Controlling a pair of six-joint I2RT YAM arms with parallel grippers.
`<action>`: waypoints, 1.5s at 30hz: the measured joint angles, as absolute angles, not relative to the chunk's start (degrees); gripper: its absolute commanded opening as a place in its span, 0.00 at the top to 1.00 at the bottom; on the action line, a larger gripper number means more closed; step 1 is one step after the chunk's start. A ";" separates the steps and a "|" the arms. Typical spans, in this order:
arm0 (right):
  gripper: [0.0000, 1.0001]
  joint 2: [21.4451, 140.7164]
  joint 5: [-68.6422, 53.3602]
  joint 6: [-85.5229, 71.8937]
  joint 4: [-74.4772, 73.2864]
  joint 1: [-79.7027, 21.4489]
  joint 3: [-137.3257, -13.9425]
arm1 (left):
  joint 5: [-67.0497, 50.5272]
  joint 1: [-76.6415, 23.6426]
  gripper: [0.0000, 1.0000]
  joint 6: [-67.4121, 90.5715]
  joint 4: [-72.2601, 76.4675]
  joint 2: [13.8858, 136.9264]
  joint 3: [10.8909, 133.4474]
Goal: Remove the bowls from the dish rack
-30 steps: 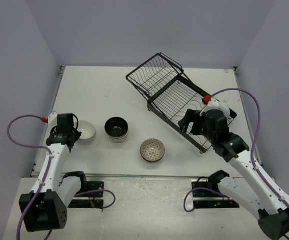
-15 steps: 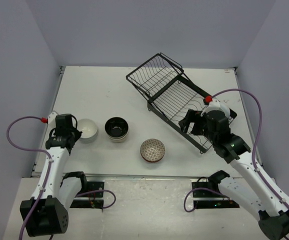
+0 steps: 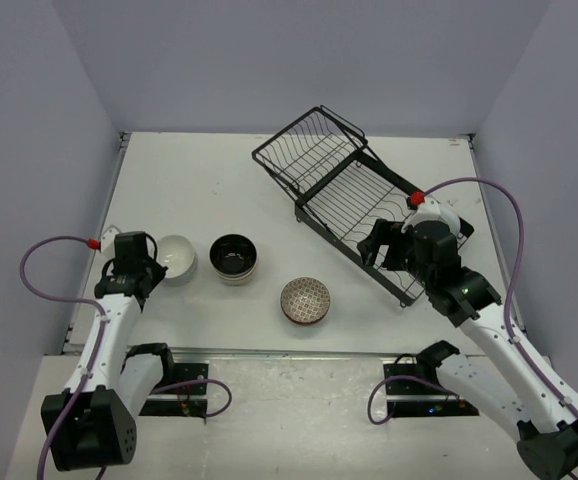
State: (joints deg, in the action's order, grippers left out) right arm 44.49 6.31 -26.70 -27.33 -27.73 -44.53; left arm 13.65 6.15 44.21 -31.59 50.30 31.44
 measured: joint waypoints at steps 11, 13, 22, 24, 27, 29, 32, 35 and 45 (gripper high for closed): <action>0.12 44.51 6.24 -26.48 -27.33 -27.75 -44.53 | 13.69 6.24 0.63 44.34 -31.18 49.15 31.07; 0.11 44.60 6.24 -26.48 -27.29 -27.75 -44.53 | 13.65 6.24 0.47 44.07 -31.38 48.45 31.20; 0.10 46.24 6.50 -26.28 -27.16 -27.75 -44.51 | 11.33 6.26 0.00 43.29 -33.63 44.84 35.00; 0.06 46.96 7.05 -26.20 -27.07 -27.73 -44.51 | 8.82 6.24 0.00 42.09 -34.28 42.89 37.56; 0.01 48.36 9.76 -25.85 -26.94 -27.75 -44.51 | 2.52 6.26 0.00 39.22 -34.70 40.42 43.46; 0.01 49.36 11.92 -25.82 -26.94 -27.73 -44.51 | -2.72 6.24 0.00 37.36 -34.06 40.60 47.97; 0.01 50.68 16.80 -25.80 -26.98 -27.70 -44.51 | -10.07 5.52 0.00 36.01 -32.05 41.74 52.25; 0.01 51.29 23.07 -24.67 -26.96 -26.89 -44.51 | -12.84 2.74 0.00 34.83 -31.16 43.57 52.93; 0.01 60.80 44.84 -6.87 -18.41 -24.21 -43.77 | -12.43 -8.56 0.00 30.28 -30.89 48.99 52.69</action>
State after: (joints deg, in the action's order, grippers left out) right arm 60.80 44.84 -6.87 -18.41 -24.21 -43.77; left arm -12.43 -8.56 30.28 -30.89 48.99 52.69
